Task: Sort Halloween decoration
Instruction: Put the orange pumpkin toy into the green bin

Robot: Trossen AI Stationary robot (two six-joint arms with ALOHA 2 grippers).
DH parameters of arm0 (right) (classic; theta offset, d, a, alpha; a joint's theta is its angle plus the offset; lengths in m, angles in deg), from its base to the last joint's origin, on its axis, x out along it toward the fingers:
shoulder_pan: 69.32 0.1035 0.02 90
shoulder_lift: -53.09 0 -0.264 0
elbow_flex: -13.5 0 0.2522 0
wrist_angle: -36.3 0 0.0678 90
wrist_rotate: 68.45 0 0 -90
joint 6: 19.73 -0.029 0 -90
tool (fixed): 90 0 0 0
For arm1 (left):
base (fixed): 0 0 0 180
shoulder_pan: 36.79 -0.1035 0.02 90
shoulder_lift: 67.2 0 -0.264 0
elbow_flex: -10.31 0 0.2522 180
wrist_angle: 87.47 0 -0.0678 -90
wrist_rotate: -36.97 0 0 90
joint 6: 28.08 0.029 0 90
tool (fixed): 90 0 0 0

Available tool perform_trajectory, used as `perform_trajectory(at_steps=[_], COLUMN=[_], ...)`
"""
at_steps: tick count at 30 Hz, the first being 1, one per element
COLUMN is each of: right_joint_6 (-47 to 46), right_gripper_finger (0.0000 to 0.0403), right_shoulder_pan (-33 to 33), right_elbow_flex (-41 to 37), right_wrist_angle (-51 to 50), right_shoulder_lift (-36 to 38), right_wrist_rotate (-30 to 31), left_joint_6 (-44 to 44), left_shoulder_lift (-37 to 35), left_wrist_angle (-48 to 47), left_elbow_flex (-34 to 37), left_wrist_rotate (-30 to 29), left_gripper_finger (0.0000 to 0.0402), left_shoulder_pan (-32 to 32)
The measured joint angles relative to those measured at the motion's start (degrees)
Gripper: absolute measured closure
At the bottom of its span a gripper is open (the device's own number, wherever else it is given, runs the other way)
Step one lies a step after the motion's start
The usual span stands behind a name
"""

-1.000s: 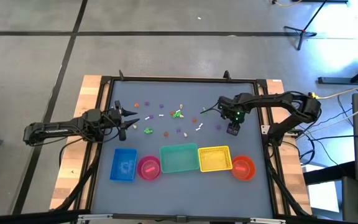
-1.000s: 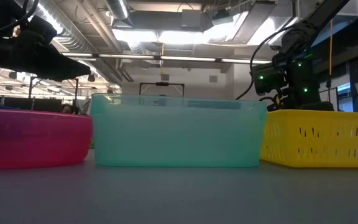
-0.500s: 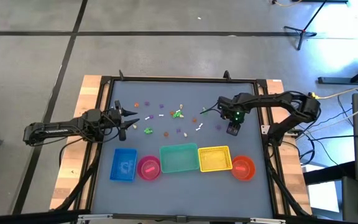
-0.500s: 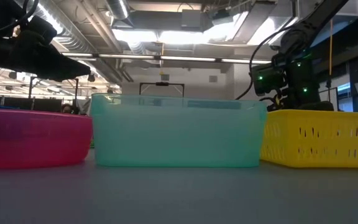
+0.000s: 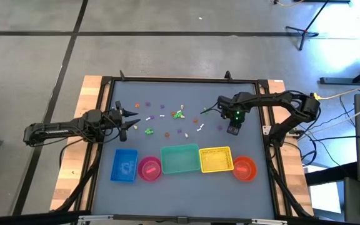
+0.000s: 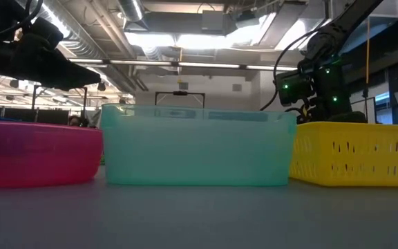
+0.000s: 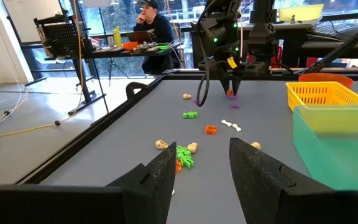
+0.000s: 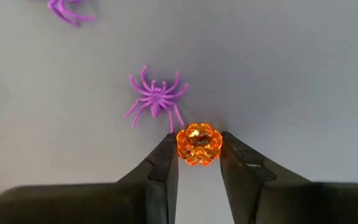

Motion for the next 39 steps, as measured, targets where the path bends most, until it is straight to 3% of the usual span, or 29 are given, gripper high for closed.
perform_trajectory(at_steps=[10,18,23,31,39], right_joint_6=[0.0,0.0,0.0,0.0,0.0], right_gripper_finger=[0.0307,0.0306,0.0306,0.0306,0.0306], right_shoulder_pan=[0.0,0.0,0.0,1.7,12.2], right_elbow_flex=[1.1,8.8,14.9,19.6,19.6], right_wrist_angle=[-1.2,-5.2,-4.9,6.9,21.7], right_shoulder_lift=[0.1,0.1,0.2,0.2,0.2], right_wrist_rotate=[-0.3,-0.9,-6.0,-21.9,-21.1], left_joint_6=[0.0,0.0,0.0,0.0,0.0], left_shoulder_lift=[0.0,0.0,0.0,0.0,0.0], left_wrist_angle=[0.0,0.0,0.0,0.0,0.0], left_elbow_flex=[0.0,0.0,0.0,0.0,0.0], left_wrist_rotate=[0.0,0.0,0.0,0.0,0.0], left_gripper_finger=[0.0266,0.0266,0.0266,0.0266,0.0266], left_shoulder_pan=[0.0,0.0,0.0,0.0,0.0])
